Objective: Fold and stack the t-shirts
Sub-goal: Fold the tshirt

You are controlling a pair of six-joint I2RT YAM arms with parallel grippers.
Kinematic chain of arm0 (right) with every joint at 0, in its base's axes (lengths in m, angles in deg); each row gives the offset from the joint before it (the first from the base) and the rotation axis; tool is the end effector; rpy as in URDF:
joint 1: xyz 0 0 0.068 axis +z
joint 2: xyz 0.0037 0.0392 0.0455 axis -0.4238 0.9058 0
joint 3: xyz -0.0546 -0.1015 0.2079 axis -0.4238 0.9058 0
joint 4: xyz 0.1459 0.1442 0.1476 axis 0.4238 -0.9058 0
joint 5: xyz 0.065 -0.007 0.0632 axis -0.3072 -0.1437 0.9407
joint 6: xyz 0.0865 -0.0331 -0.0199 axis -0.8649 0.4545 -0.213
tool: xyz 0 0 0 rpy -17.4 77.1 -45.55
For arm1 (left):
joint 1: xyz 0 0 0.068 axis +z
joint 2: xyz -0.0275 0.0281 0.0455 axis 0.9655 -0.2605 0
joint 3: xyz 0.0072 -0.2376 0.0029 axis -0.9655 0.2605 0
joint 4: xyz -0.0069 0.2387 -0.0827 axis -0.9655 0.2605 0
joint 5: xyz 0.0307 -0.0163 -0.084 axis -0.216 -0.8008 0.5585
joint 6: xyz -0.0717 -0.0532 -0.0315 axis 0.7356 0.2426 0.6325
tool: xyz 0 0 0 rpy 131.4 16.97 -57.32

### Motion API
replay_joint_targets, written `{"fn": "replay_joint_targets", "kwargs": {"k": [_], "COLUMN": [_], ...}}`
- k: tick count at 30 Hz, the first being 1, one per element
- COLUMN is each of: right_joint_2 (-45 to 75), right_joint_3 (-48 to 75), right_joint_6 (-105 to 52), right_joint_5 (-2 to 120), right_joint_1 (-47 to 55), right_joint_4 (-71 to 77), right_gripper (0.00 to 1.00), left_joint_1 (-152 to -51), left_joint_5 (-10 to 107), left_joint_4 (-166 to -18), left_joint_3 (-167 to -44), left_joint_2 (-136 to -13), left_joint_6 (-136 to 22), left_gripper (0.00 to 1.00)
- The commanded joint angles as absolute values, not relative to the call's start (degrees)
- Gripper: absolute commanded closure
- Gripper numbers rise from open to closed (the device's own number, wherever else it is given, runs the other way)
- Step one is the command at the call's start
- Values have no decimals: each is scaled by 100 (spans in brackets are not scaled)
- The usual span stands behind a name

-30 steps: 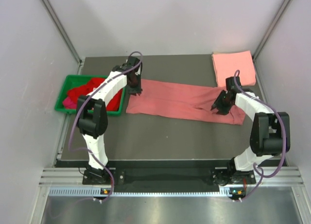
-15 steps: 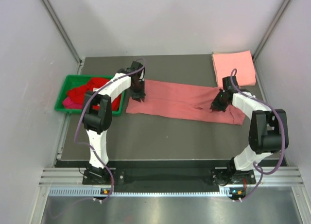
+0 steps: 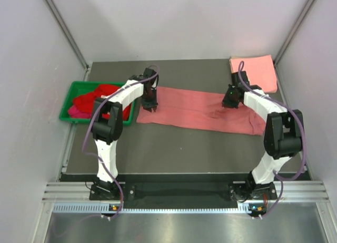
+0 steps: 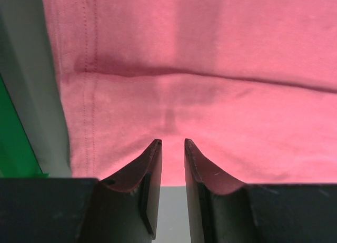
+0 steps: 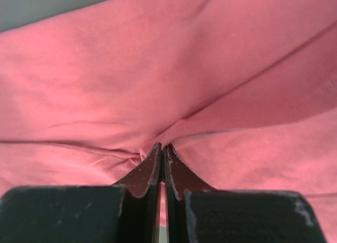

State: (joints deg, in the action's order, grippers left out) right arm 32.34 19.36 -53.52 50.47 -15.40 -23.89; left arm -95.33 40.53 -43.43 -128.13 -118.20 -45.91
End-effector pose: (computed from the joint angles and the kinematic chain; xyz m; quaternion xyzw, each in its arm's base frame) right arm 0.3732 0.0627 0.1464 0.2024 0.9340 0.1044 0.2752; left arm 0.3959 -0.1478 0.1201 -0.0164 0.9855 -0.0632 0.1563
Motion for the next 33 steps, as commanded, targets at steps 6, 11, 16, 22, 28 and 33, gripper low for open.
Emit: {"fn": "replay_joint_targets", "kwargs": {"k": [6,11,16,22,28,33], "right_joint_2": [3847,4102,4076,4076,4331,4375], "right_joint_3": [1229,965,1078,1167,1070,1088], "right_joint_6": [-4684,-4648,-4745,-4886,-4947,-4965], "right_joint_5": [4653,4556,4442,4389,4371,4362], "right_joint_1": [-1101,-978,-916,-908,-890,-890], "right_joint_4": [-2259,-2312,-2075,-1837,-1881,-1899], "right_gripper": [98,99,100,100,100,97], "left_joint_1": [-9538,-9538,-9538,-9538,-9538,-9538], "left_joint_5": [3663,3636,3654,3610,3487,3451], "left_joint_4": [-4320,-4267,-4293,-4311,-4311,-4311], "left_joint_3": [-12686,-12730,-12686,-12643,-12572,-12511], "left_joint_2": [-11879,-11871,-11862,-11950,-12002,-11959], "left_joint_6": [-4508,-4534,-4525,-4473,-4420,-4429], "left_gripper": [71,71,71,71,71,72]}}
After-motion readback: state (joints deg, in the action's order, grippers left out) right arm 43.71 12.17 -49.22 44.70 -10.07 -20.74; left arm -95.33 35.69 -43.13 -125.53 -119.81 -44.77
